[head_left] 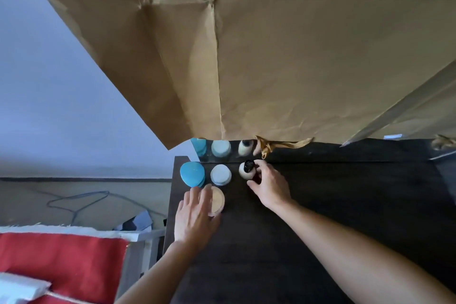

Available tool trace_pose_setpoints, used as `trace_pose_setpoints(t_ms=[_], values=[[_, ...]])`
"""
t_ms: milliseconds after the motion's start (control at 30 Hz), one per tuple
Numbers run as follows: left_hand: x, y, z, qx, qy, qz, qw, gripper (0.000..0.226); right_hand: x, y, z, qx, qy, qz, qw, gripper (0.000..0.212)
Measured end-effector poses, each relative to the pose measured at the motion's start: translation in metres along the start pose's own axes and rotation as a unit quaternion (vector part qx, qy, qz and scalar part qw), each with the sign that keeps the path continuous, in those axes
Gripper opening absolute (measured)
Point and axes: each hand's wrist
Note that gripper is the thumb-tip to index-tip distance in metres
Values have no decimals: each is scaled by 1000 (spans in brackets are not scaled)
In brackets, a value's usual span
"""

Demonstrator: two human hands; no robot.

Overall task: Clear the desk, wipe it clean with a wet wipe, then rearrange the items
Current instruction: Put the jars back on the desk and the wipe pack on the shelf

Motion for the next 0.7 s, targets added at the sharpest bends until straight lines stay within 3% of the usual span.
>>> trace_pose_setpoints(t_ms=[100, 300, 600, 700], values=[[5, 17, -10, -38, 76, 22, 996, 57, 12, 25, -17, 0, 16, -14, 1000, 48], [8, 89, -11, -93, 63, -21, 993, 10, 55, 92, -67, -26, 50, -7, 998, 33], [-20, 244, -67, -206, 50, -24, 977, 7, 139, 230, -195, -77, 124, -13, 989, 26], [-38, 301, -95, -249, 46, -37, 967, 16, 167, 284, -246, -106, 133, -34, 985, 28]])
Point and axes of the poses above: each hand's wrist, its own z-axis towards the middle knuckle, its own x-axis out of the back of the hand, y = z × x, and after that the axes turned 3 degrees about -z, right-handed
